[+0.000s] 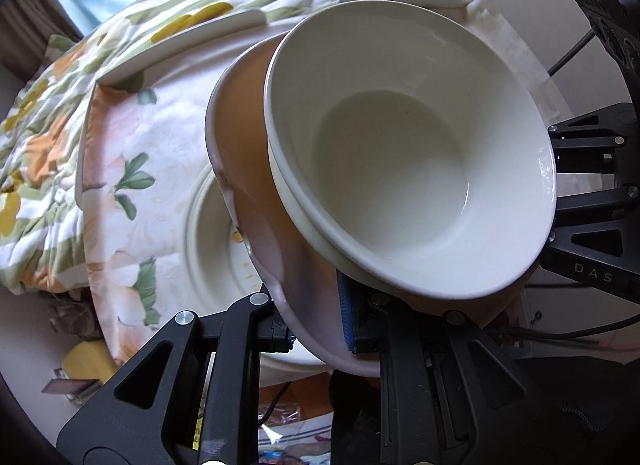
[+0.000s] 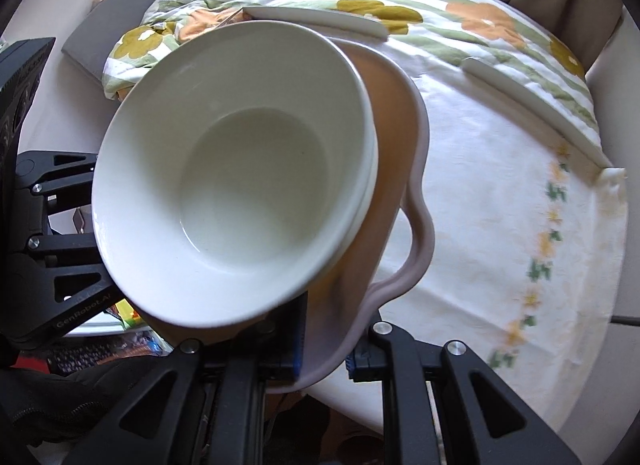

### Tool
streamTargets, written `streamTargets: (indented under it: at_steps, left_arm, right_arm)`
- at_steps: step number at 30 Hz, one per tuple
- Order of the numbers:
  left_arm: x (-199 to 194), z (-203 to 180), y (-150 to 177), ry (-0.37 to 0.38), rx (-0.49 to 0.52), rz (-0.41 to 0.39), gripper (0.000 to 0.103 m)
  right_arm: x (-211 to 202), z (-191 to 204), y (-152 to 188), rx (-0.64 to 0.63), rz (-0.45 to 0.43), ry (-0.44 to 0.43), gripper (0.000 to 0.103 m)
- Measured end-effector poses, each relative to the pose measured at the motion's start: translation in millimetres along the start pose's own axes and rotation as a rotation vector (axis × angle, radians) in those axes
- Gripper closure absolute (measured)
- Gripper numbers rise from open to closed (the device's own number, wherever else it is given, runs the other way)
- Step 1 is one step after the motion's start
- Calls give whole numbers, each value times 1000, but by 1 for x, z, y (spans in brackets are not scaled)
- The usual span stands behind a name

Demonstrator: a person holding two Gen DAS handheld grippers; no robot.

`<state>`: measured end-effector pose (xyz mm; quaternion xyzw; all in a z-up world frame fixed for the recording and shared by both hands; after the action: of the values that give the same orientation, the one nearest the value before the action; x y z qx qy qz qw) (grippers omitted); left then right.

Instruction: Organize plates and bowls

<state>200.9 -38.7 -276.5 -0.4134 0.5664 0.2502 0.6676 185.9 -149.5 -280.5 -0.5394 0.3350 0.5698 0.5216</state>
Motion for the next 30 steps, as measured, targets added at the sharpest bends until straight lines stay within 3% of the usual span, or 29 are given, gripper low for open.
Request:
streamTargets:
  at_steps: [11, 30]
  left_arm:
    - [32, 47, 29, 58, 60, 57, 89]
    - [41, 50, 29, 58, 73, 88, 89]
  right_arm:
    - [40, 39, 0, 92, 51, 14, 89]
    - [48, 38, 7, 187, 45, 22, 89]
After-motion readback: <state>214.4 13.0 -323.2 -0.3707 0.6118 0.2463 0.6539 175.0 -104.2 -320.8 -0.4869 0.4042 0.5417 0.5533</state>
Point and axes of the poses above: each gripper's, at about its wrist camera, not at the fingertips, and x roughly the way its jaws point, z to its left, y to its underside, the point moved 3 cm from there along x, roughly the way its jaws point, and after that the axes turned 9 degrees about x, right-handed, at the moved point
